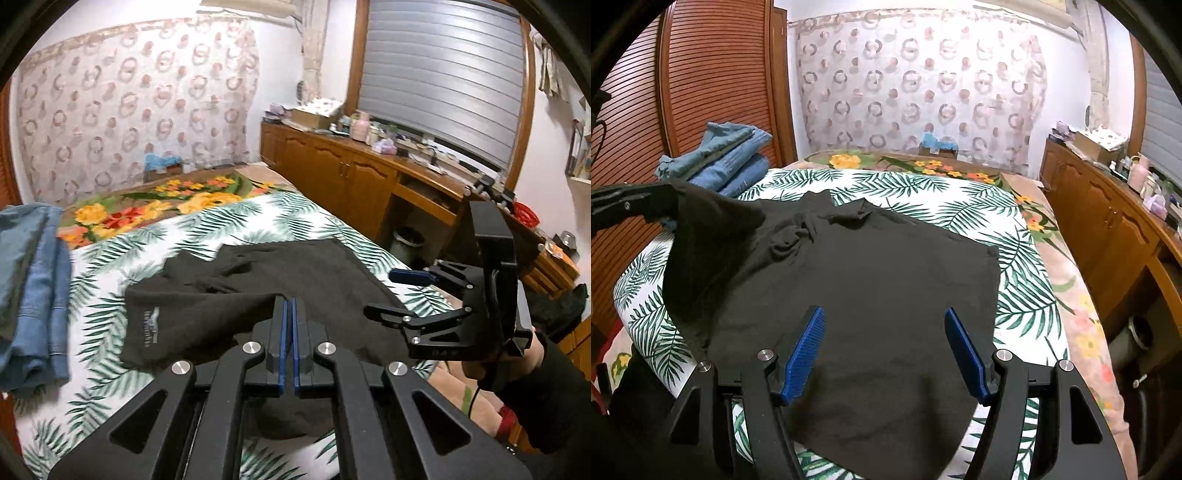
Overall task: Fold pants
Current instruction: 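Grasp the T-shirt hem with the left tool and fold it over, then open the left tool to release the folded hem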
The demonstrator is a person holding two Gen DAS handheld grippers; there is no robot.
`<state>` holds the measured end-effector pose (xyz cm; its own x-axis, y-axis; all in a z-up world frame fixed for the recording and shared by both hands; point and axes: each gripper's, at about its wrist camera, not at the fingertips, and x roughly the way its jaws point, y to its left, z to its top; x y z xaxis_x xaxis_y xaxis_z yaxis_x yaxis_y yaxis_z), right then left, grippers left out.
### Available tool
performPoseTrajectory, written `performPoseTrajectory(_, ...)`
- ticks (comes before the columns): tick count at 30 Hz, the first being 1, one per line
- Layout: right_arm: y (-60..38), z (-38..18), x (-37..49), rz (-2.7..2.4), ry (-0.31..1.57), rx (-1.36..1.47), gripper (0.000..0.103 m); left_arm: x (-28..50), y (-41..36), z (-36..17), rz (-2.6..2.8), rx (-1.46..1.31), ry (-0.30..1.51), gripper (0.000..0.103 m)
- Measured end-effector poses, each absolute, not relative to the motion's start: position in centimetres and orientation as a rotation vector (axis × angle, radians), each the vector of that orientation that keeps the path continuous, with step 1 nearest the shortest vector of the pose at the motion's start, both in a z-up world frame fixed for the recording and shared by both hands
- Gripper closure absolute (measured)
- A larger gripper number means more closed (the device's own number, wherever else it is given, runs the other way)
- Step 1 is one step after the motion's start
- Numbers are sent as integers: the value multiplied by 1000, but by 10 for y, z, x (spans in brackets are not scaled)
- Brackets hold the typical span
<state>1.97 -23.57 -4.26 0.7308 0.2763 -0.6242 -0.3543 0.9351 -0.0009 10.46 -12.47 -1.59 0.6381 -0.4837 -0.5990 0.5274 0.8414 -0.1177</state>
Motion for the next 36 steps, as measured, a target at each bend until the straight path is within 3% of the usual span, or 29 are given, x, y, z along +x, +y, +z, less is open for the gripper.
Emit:
performPoseTrajectory(12,-259,-41,13,301,669,-97,34,114,-178,-8,-661,103,681,100)
performPoseTrajectory(24,-262,-41,9,296,667,-72,34,118,-179,-15,-635,116,703,99)
performPoseTrajectory(26,-262,-41,9,299,664,-72,34,117,-175,-13,-615,115,701,93)
performPoseTrajectory(31,-263,-41,8,302,656,-77,34,115,-162,-11,-582,105,670,58)
performPoseTrajectory(35,-262,-40,8,304,648,-76,34,114,-151,-10,-579,85,674,50)
performPoseTrajectory(36,-262,-40,8,304,647,-76,34,113,-148,-10,-570,82,671,40)
